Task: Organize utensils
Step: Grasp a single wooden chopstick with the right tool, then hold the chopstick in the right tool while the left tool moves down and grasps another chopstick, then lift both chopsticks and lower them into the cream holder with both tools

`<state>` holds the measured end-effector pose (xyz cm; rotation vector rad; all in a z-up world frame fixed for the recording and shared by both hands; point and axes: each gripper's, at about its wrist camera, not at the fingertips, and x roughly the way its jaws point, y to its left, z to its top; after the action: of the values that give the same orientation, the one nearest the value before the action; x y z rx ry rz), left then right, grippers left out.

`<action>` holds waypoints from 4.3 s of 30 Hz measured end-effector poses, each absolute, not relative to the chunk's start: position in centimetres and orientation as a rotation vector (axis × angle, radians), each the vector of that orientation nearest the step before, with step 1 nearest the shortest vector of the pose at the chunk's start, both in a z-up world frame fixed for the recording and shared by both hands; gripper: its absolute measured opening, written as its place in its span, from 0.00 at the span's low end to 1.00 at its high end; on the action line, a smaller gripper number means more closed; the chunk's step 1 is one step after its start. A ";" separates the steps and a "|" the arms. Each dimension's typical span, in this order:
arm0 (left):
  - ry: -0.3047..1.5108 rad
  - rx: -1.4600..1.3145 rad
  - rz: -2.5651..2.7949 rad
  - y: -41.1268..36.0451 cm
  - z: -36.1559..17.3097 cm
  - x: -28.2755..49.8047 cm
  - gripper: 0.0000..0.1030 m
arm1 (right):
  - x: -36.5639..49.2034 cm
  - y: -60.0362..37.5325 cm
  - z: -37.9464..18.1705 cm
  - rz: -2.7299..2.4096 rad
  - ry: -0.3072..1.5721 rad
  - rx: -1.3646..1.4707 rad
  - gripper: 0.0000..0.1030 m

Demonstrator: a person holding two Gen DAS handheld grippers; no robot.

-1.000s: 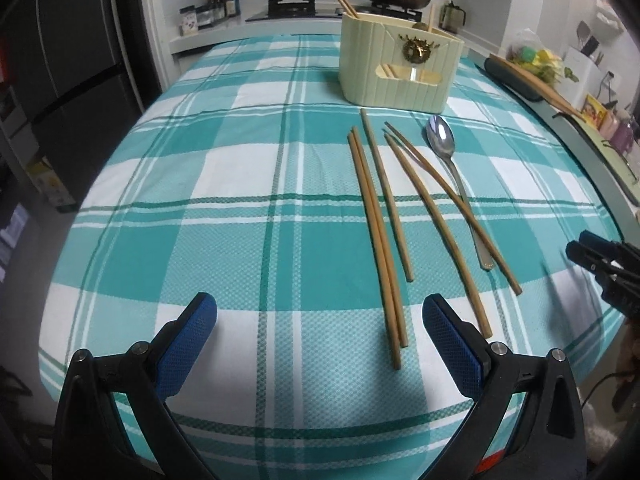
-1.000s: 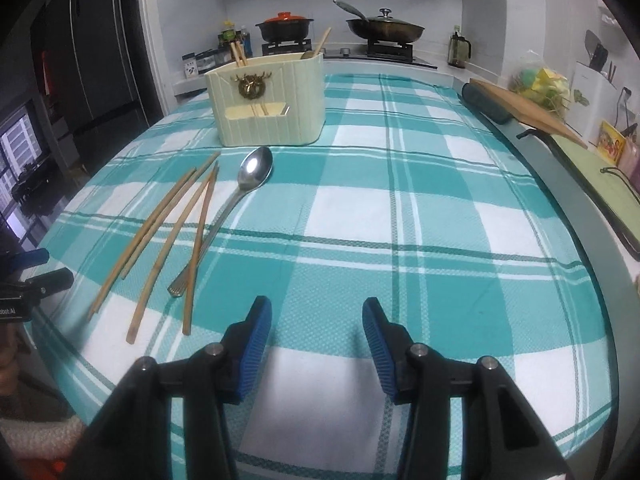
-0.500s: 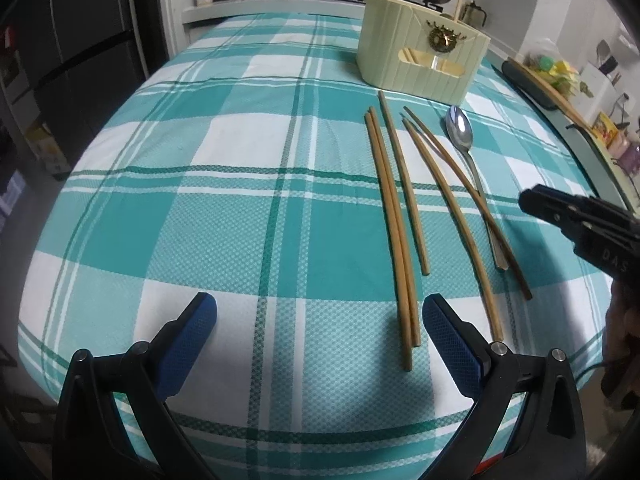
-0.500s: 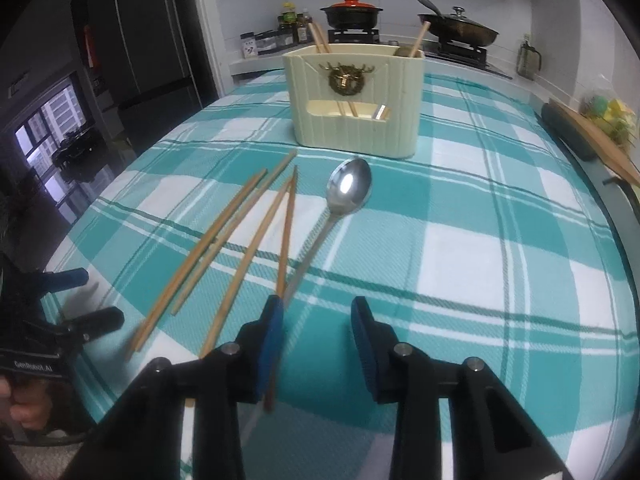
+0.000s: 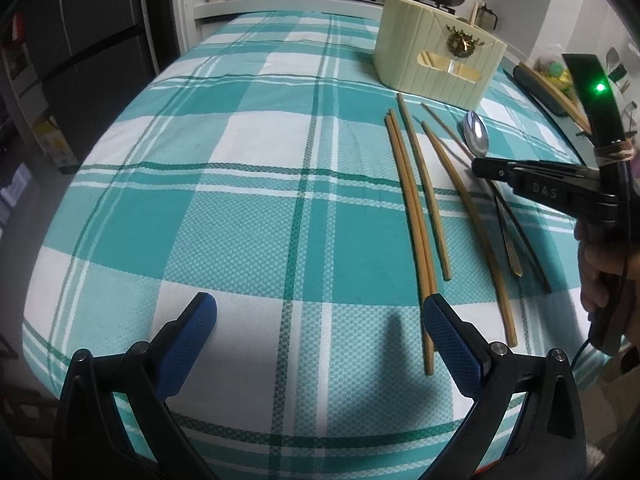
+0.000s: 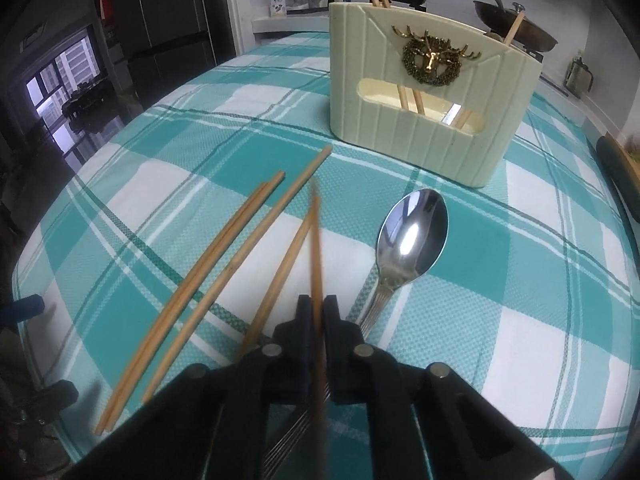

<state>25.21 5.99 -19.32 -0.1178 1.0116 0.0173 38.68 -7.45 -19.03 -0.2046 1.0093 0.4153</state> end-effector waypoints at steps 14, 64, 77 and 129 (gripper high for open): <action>0.997 -0.097 -0.021 5.1 -19.6 29.9 1.00 | 33.4 -17.7 -16.2 0.159 0.973 -0.101 0.06; 1.078 0.059 -0.072 4.4 -21.4 34.4 1.00 | 30.9 -20.8 -19.0 0.124 1.074 -0.092 0.44; 1.041 0.064 -0.059 4.3 -21.4 34.0 1.00 | 31.1 -20.6 -19.1 0.127 1.060 -0.115 0.47; 0.944 -0.063 -0.274 4.6 -11.6 40.0 0.04 | 41.0 -20.9 -13.0 0.266 0.999 0.018 0.05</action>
<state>39.99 4.63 -11.58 -0.0625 0.9439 -0.2740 41.01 -20.92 -12.99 0.0177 0.9989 0.2660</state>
